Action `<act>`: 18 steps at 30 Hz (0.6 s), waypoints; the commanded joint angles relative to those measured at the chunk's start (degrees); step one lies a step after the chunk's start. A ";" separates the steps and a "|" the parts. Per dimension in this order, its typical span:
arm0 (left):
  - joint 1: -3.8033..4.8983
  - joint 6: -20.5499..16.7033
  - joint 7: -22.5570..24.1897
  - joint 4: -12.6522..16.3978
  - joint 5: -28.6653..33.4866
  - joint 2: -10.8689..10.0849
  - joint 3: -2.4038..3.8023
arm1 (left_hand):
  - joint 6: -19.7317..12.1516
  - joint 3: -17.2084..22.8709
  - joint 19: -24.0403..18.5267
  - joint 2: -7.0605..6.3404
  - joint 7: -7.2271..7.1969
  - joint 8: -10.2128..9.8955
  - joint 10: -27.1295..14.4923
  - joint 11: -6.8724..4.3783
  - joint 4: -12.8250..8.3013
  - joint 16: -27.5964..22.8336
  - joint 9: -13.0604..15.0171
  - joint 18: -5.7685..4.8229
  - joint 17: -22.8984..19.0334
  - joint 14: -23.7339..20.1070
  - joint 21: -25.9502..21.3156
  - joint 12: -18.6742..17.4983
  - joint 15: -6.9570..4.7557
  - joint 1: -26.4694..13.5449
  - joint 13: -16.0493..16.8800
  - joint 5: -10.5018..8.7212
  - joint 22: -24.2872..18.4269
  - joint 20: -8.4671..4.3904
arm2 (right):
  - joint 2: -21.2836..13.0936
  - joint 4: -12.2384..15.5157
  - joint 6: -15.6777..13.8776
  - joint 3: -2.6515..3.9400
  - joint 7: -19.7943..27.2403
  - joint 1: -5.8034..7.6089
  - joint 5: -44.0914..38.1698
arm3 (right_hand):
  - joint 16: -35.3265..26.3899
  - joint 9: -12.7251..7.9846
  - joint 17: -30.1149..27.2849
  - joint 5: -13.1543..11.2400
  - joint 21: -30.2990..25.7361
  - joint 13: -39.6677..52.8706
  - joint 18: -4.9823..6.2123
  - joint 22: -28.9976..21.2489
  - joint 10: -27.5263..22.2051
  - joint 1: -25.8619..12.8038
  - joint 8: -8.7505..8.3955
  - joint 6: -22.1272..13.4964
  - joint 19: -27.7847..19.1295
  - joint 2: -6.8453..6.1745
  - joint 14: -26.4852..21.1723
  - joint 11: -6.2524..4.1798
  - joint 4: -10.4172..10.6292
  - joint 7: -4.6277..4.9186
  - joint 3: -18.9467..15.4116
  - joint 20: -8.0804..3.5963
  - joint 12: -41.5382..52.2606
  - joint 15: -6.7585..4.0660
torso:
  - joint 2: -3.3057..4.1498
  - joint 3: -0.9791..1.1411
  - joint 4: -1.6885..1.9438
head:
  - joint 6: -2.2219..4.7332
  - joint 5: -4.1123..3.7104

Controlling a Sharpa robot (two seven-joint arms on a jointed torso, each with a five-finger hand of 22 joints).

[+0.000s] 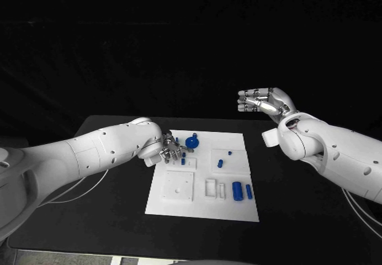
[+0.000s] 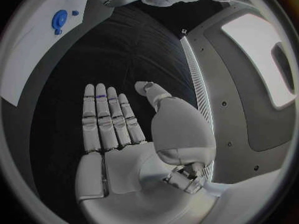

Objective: Assemble the parts on the task board

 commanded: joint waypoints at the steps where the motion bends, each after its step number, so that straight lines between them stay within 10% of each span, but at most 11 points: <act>1: 0.89 6.28 3.43 -1.50 4.91 -0.30 0.34 | -1.02 -1.09 -0.75 5.69 0.23 -0.14 -0.90 0.47 -6.62 -1.21 -4.75 -0.87 -0.91 -0.39 -0.04 -0.65 0.30 1.53 -0.64 5.60 -1.70 0.38 | 0.04 -0.11 1.33 0.04 0.31 -0.05 -0.56 | -0.20 -0.04 -0.09 -0.04 0.00 -0.08 0.59 -0.07 -0.42 -0.04 -0.09 -0.07 -0.44 0.32 -0.31 0.13 -0.36 0.00 0.10 0.14 -0.23 -0.02 | 0.15 -0.01 -0.08 | 0.24 -0.30; 4: 1.74 7.69 4.69 -3.52 5.04 -0.24 0.50 | -2.54 -3.66 -0.70 9.80 0.78 -0.07 -1.22 0.62 -11.80 -1.70 -10.98 -0.87 -1.57 -0.48 0.02 -0.79 0.57 2.30 -1.30 5.59 -3.74 0.48 | 0.15 -0.22 1.51 0.04 0.23 -0.07 -0.87 | -0.19 -0.05 -0.09 -0.02 -0.01 -0.08 0.59 -0.08 -0.42 -0.08 -0.11 -0.12 -0.45 0.28 -0.29 0.17 -0.43 0.02 0.19 0.14 -0.23 -0.03 | 0.20 0.02 -0.22 | 0.51 -0.21; 7: 2.37 8.25 6.20 -6.17 5.28 0.27 0.58 | -6.75 -4.41 -1.51 10.79 2.54 -0.24 -2.21 1.45 -12.70 -2.82 -19.95 -0.87 -2.27 -1.24 -0.10 -1.53 1.23 2.78 -1.91 5.51 -5.04 1.01 | 0.29 -0.35 1.59 0.04 0.18 -0.09 -1.05 | -0.19 -0.05 -0.09 -0.02 -0.01 -0.08 0.59 -0.08 -0.42 -0.08 -0.11 -0.12 -0.45 0.28 -0.29 0.17 -0.43 0.02 0.19 0.14 -0.23 -0.03 | 0.23 0.05 -0.28 | 0.66 -0.18; 13: 3.24 6.35 8.48 -11.04 5.43 1.97 0.65 | -9.50 -5.96 -1.12 11.03 4.14 -0.17 -1.75 2.02 -13.14 -3.76 -34.58 -0.87 -2.88 -0.65 0.08 -2.25 1.56 2.26 -2.76 4.52 -7.57 1.12 | 0.42 -0.32 1.56 0.04 0.19 -0.11 -1.27 | -0.20 -0.06 -0.09 -0.05 -0.01 -0.08 0.58 -0.07 -0.46 -0.10 -0.11 -0.34 -0.50 0.25 -0.35 0.22 -0.49 0.06 0.25 0.16 -0.23 -0.03 | 0.57 -0.17 -0.48 | 1.05 -0.20; 18: 3.82 4.45 9.79 -15.56 3.84 4.33 0.67 | -9.19 -6.44 -1.38 10.65 4.38 -0.09 -2.14 2.27 -12.34 -4.33 -39.35 -0.87 -3.19 -0.85 0.10 -2.59 1.75 1.89 -3.16 3.50 -9.16 1.30 | 0.39 -0.05 1.39 0.04 0.19 -0.11 -1.37 | -0.20 -0.06 -0.09 -0.05 -0.01 -0.08 0.58 -0.07 -0.46 -0.10 -0.11 -0.34 -0.50 0.25 -0.35 0.22 -0.49 0.06 0.25 0.16 -0.23 -0.03 | 0.96 -0.26 -0.69 | 1.48 0.29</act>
